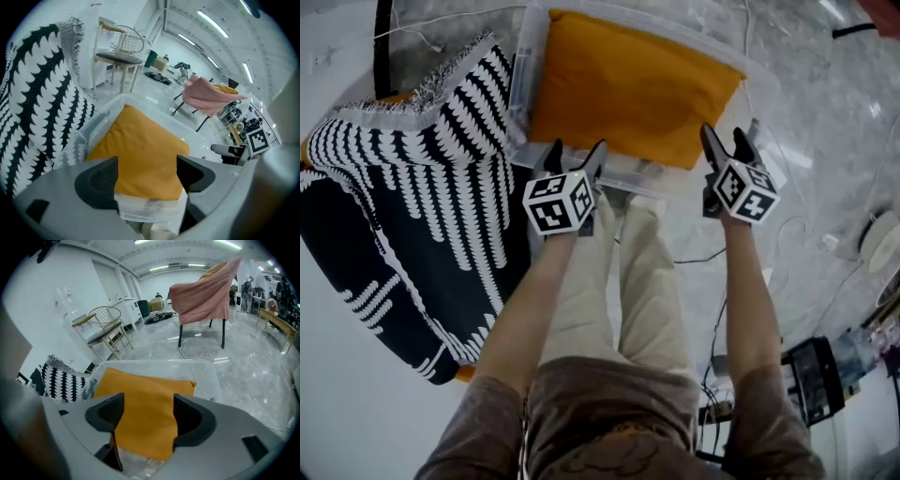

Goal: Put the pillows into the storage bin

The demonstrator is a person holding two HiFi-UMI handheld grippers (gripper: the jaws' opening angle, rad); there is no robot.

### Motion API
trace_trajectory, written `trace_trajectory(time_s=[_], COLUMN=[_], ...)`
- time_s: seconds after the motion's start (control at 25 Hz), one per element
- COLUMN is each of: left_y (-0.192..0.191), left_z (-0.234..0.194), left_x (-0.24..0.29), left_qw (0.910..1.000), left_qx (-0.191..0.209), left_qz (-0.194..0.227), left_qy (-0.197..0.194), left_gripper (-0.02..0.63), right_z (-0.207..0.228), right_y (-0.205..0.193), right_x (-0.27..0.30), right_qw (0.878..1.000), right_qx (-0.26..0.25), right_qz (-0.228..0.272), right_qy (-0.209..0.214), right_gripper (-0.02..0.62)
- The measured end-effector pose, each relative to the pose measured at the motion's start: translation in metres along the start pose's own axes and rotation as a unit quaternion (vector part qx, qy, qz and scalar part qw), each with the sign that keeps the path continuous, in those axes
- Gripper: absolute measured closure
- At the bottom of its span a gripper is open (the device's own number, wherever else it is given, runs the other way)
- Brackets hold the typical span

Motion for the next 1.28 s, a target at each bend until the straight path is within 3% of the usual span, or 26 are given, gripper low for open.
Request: trace_trajectory(time_s=[0.28,0.56,0.76,0.88,1.04,1.16,1.2,1.28], left_y=[0.058,0.154,0.206,0.228,0.249,0.256,0.257,0.260], left_z=[0.049,0.131,0.207,0.252,0.304,0.326,0.330,0.333], left_x=[-0.052,-0.183,-0.295,-0.359,-0.421,-0.458,-0.468,-0.483], left_qw=[0.9969,0.9858,0.9730,0.9609,0.9383,0.9181,0.9107,0.8967], left_qx=[0.065,0.122,0.152,0.176,0.216,0.250,0.265,0.295], left_qz=[0.026,0.075,0.102,0.129,0.150,0.155,0.159,0.169], left_qy=[-0.037,-0.087,-0.141,-0.170,-0.225,-0.266,-0.275,-0.283], left_gripper=[0.233,0.233,0.233,0.233,0.233,0.233,0.233,0.233], right_z=[-0.051,-0.111,-0.147,-0.162,-0.176,-0.185,-0.188,-0.194], right_y=[0.045,0.141,0.194,0.223,0.256,0.266,0.267,0.269], right_x=[-0.065,-0.206,-0.323,-0.386,-0.458,-0.493,-0.500,-0.510], right_qw=[0.998,0.990,0.981,0.973,0.961,0.953,0.951,0.948], right_qx=[-0.031,-0.042,-0.048,-0.069,-0.118,-0.147,-0.152,-0.160], right_qz=[0.034,0.100,0.138,0.161,0.191,0.207,0.211,0.219], right_qy=[0.052,0.096,0.128,0.148,0.161,0.168,0.169,0.168], right_gripper=[0.270,0.284,0.304,0.311,0.314,0.340,0.373,0.378])
Point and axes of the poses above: the fingertips, and each gripper's own axes: x forward along the fingers, z to its right, y out of its top, the point moved 3 cm from there along -x, backward along the fingers
